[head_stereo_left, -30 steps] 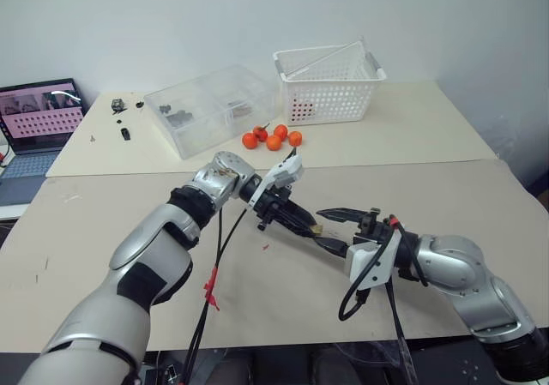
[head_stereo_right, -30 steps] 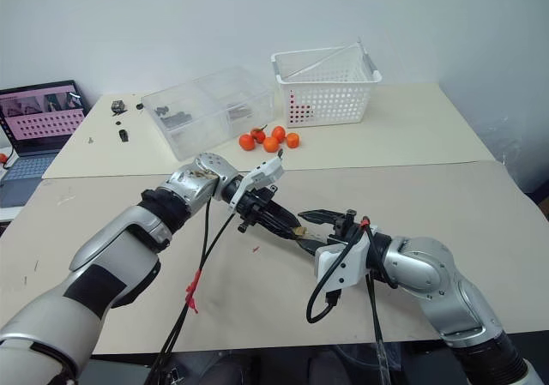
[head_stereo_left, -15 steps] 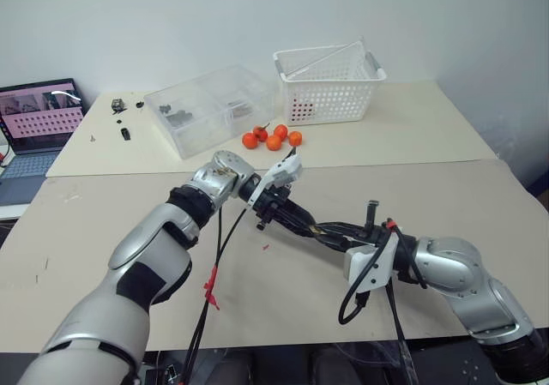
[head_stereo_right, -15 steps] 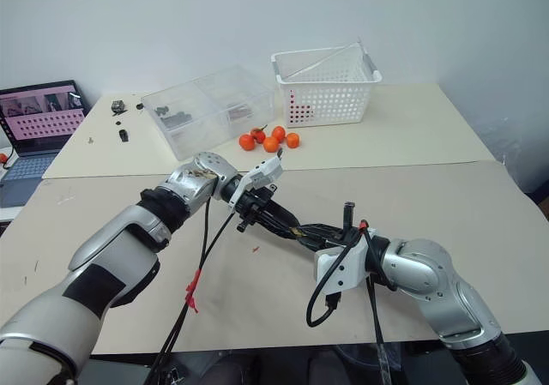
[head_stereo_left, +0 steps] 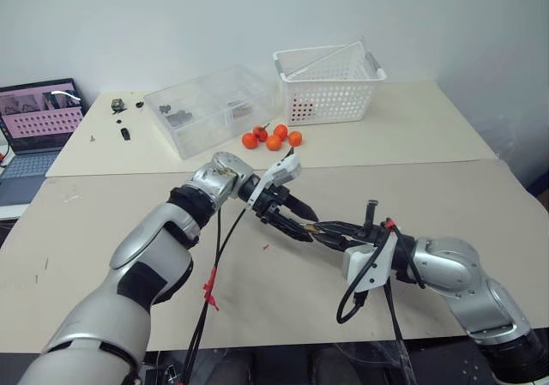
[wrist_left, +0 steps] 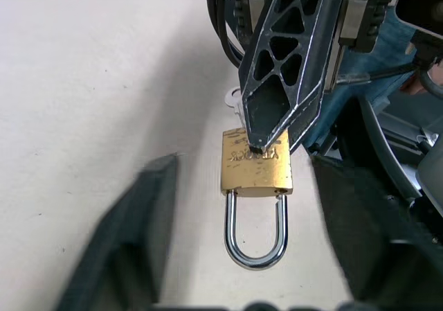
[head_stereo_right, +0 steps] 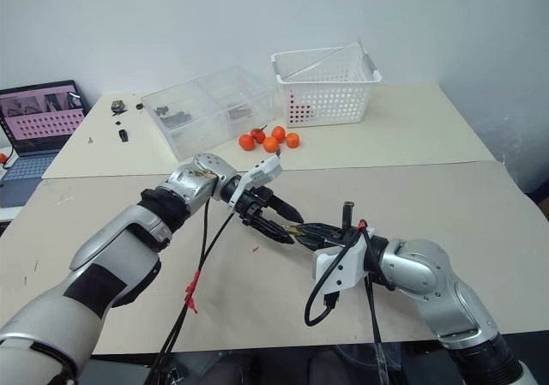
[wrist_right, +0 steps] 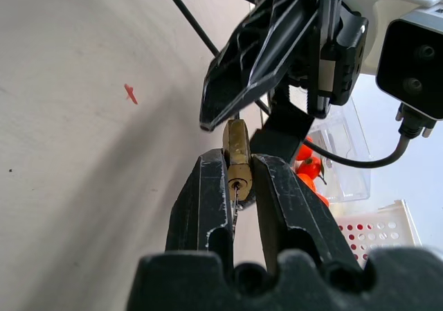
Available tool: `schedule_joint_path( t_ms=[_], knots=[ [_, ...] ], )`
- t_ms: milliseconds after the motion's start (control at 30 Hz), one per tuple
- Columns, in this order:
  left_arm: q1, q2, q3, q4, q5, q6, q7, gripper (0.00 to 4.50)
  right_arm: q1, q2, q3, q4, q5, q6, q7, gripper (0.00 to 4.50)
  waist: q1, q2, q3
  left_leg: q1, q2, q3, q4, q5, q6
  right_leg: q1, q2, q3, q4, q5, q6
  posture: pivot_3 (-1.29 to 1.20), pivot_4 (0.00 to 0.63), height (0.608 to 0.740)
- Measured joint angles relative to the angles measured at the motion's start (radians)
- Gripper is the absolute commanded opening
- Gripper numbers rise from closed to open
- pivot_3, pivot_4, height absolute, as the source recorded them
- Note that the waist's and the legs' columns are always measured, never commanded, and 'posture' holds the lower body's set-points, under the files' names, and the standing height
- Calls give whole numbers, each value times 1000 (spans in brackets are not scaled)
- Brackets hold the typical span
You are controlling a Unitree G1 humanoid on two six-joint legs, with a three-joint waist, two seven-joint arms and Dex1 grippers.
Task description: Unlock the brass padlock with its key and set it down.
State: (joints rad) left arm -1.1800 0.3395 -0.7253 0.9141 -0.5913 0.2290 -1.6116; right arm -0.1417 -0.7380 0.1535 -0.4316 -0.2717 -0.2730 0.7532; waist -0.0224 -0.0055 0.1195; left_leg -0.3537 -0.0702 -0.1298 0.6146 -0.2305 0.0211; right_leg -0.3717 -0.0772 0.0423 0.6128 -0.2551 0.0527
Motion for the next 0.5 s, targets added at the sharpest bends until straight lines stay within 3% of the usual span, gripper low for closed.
schedule_joint_path(
  t_ms=[200, 467, 500],
  knots=[
    [-27, 48, 15, -36, -40, 38, 0, 4457, -3, 0, 0, 10, 0, 0, 0, 120, -2, 0, 0, 0, 0, 0, 0, 0, 0, 0, 0, 0, 0, 0, 0, 0, 150, 740],
    [-57, 70, 170, -5, -34, 56, 0, 4457, -4, 2, 0, 33, -1, -8, -1, 120, -3, 0, 0, 0, 0, 0, 0, 0, 0, 0, 0, 0, 0, 0, 0, 0, 150, 740],
    [-57, 72, 180, -1, -25, 54, 0, 4217, -4, 2, 0, 33, -1, -9, -1, 120, -4, 0, 0, 0, 0, 0, 0, 0, 0, 0, 0, 0, 0, 0, 0, 0, 150, 740]
  ],
)
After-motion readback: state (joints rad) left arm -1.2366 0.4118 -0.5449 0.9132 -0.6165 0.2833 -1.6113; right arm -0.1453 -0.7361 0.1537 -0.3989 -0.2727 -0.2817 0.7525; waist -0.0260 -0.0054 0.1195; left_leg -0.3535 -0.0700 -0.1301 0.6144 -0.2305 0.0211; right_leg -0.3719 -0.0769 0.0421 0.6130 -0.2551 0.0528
